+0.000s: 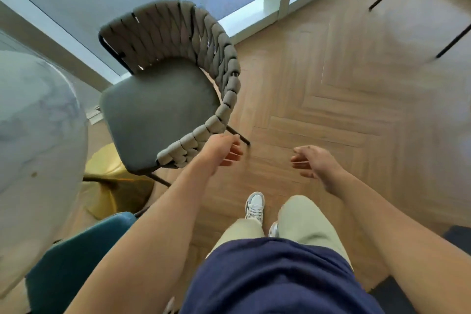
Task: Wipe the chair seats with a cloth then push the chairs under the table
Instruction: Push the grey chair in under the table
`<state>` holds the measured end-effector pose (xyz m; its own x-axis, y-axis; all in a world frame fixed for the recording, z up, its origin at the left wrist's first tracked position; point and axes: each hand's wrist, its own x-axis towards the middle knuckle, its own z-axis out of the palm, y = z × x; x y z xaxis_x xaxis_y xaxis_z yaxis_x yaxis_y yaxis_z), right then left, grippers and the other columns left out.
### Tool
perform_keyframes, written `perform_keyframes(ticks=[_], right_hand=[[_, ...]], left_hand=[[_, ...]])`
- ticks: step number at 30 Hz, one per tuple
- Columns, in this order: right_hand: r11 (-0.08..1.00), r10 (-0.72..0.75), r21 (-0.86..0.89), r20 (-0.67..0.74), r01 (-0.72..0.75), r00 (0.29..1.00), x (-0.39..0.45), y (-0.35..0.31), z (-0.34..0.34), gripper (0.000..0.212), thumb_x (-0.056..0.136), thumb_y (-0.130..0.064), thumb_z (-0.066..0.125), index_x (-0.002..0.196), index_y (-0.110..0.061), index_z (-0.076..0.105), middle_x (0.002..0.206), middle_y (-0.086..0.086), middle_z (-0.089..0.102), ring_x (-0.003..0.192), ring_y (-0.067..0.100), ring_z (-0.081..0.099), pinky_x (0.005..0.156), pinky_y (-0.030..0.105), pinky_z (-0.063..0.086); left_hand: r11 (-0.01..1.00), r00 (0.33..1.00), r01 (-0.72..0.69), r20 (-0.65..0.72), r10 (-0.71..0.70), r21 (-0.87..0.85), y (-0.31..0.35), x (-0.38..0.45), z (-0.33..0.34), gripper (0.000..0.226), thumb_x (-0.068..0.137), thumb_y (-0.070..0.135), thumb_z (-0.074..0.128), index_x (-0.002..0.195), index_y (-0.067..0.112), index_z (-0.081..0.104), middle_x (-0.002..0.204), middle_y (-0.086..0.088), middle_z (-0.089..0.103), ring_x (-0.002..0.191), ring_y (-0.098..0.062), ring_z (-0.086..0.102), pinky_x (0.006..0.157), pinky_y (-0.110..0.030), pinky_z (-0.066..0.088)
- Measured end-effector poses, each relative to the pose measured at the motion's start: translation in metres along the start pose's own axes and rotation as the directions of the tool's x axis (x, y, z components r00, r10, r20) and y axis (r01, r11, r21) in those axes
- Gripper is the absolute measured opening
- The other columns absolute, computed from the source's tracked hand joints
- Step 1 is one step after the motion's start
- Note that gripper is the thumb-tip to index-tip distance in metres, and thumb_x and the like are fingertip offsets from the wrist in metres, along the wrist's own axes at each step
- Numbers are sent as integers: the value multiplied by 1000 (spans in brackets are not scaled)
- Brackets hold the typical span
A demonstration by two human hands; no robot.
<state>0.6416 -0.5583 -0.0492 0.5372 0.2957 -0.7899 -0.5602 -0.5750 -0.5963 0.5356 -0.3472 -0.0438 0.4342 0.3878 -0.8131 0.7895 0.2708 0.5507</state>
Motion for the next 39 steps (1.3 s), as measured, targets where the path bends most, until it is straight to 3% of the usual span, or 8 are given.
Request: perform_keyframes(ticks=[10, 17, 22, 27, 31, 33, 36, 39], right_hand=[[971, 0, -233, 218, 52, 976, 164, -166, -45, 16, 96, -27, 54, 98, -12, 60, 93, 7, 66, 83, 21, 62, 77, 35, 44], [843, -18, -477, 434, 246, 901, 242, -294, -6, 19, 97, -27, 51, 103, -11, 60, 98, 10, 66, 91, 25, 63, 81, 37, 47], [712, 72, -607, 563, 353, 823, 290, -353, 63, 20, 98, -23, 51, 106, -8, 60, 101, 13, 66, 91, 26, 63, 72, 32, 49], [603, 81, -674, 584, 427, 808, 331, -399, 124, 24, 96, -25, 51, 115, -10, 56, 107, 11, 64, 99, 28, 62, 88, 45, 51], [585, 133, -712, 555, 387, 821, 354, -434, 165, 31, 95, -27, 53, 120, -10, 50, 106, 13, 61, 96, 27, 62, 87, 45, 51], [552, 147, -744, 531, 376, 835, 362, -446, 179, 29, 94, -27, 54, 117, -10, 50, 103, 12, 60, 93, 27, 61, 86, 45, 52], [497, 21, -769, 473, 402, 881, 380, -466, 202, 40, 89, -30, 59, 121, -8, 51, 101, 10, 60, 86, 24, 60, 84, 47, 53], [524, 10, -781, 404, 339, 915, 405, -488, 227, 55, 84, -32, 66, 130, -11, 45, 118, 10, 54, 101, 25, 57, 85, 45, 54]], left_hand=[[908, 960, 169, -147, -240, -383, 88, 88, -4, 22, 96, 33, 50, 89, 15, 60, 75, -2, 69, 71, -20, 65, 67, -29, 47], [649, 856, 178, -209, -473, -740, 109, 111, 8, 21, 96, 32, 48, 84, 17, 58, 70, 0, 65, 68, -18, 61, 62, -27, 43], [451, 746, 129, -214, -631, -883, 109, 129, 3, 27, 95, 36, 47, 71, 22, 49, 41, 9, 50, 55, -14, 51, 57, -24, 36], [275, 630, 80, -165, -759, -958, 101, 147, -7, 22, 94, 31, 50, 80, 15, 55, 72, -7, 62, 64, -21, 55, 62, -28, 41], [165, 503, -3, -144, -852, -986, 114, 156, -8, 18, 90, 25, 55, 77, 13, 54, 66, -10, 58, 54, -22, 47, 57, -26, 38], [122, 373, -62, -136, -918, -991, 118, 160, -2, 17, 83, 27, 60, 77, 12, 56, 65, -11, 60, 52, -24, 52, 55, -27, 43], [31, 136, -151, -51, -989, -988, 120, 168, 14, 27, 71, 38, 60, 84, 14, 58, 82, -12, 68, 72, -33, 64, 69, -38, 55], [-149, 61, -353, 136, -989, -924, 122, 192, 34, 53, 65, 46, 66, 99, 6, 59, 99, -17, 68, 85, -36, 64, 76, -45, 56]])
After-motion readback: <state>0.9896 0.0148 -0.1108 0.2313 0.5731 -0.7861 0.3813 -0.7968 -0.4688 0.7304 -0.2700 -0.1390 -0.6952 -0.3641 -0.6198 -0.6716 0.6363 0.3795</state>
